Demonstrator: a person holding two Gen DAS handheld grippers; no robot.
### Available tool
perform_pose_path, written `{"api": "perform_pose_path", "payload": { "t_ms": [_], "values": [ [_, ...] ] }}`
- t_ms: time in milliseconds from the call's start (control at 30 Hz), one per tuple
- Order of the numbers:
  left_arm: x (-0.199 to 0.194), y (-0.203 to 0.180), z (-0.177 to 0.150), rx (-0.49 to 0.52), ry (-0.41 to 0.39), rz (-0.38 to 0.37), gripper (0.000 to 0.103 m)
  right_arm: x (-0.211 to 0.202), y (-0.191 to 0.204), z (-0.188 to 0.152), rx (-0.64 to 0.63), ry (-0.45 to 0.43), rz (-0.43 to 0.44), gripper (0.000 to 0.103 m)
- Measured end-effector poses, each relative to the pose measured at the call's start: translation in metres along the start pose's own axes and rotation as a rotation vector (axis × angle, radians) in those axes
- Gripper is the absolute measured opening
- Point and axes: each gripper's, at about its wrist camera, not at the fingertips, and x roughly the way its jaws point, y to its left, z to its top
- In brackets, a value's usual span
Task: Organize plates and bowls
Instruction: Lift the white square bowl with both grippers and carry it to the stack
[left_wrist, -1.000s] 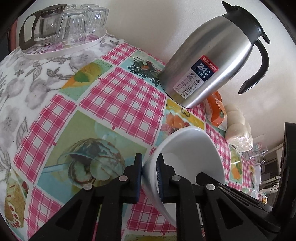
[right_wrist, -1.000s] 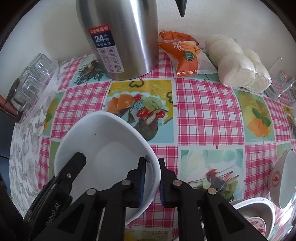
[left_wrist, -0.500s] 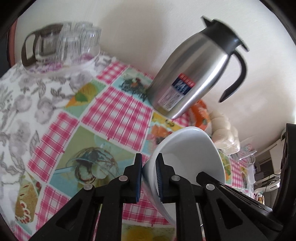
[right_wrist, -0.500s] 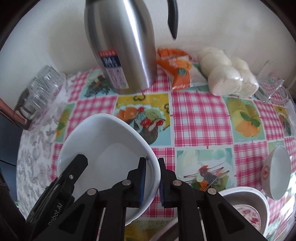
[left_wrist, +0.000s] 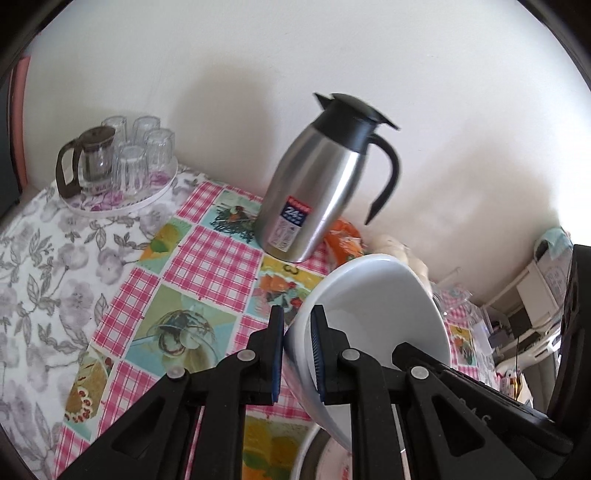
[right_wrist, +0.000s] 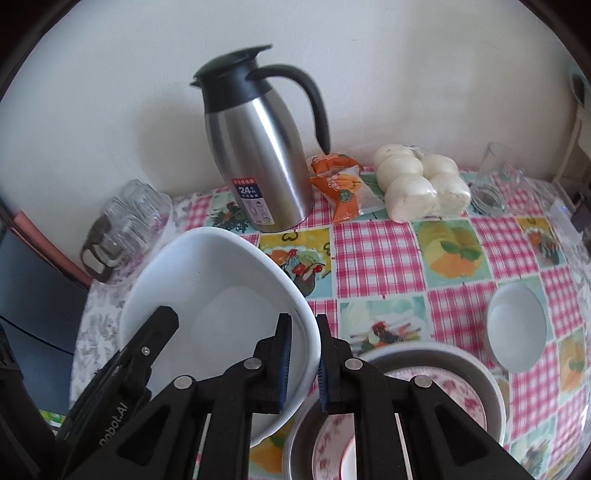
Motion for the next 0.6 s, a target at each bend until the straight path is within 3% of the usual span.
{"api": "perform_pose_path", "payload": {
  "t_ms": [167,600],
  "values": [
    [-0.021,-0.02,-0.007,0.027,-0.013,-0.034,0.015,-0.032,-0.016,-0.007,0.019,-0.03,0.016,0.014],
    [-0.072,-0.069,-0.039,0.123,-0.046,-0.038,0.015,-0.097,-0.057,-0.038,0.037,-0.092,0.055,0.014]
  ]
}}
